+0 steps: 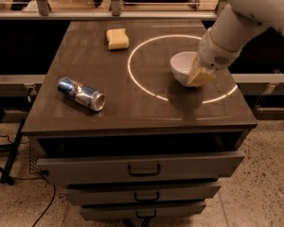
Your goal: Move white bowl near redbull can
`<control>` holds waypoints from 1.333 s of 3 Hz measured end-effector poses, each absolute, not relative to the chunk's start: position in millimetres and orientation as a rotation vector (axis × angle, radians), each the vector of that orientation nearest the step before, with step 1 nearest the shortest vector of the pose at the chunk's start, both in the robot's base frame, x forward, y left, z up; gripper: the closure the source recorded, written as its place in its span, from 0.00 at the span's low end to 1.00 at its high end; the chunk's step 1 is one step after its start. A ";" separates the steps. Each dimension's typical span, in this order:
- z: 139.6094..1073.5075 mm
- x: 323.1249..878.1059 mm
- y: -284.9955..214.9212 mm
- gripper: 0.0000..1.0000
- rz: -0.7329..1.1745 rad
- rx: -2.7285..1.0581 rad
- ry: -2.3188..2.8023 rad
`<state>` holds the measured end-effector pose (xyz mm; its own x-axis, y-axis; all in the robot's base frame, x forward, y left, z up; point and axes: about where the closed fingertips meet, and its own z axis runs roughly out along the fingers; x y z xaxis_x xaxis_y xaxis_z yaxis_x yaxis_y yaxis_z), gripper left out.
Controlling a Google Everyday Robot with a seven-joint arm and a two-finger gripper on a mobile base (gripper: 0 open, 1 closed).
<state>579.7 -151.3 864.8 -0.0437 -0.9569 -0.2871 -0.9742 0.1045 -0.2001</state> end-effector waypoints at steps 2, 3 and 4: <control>885.8 576.6 -138.6 1.00 0.009 -1.906 1.974; 907.4 573.3 -104.6 1.00 -0.079 -1.950 1.844; 932.1 564.2 -70.2 1.00 -0.159 -1.999 1.706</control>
Offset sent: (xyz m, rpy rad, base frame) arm -0.0023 0.0056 0.0144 -0.0034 -0.0403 0.0168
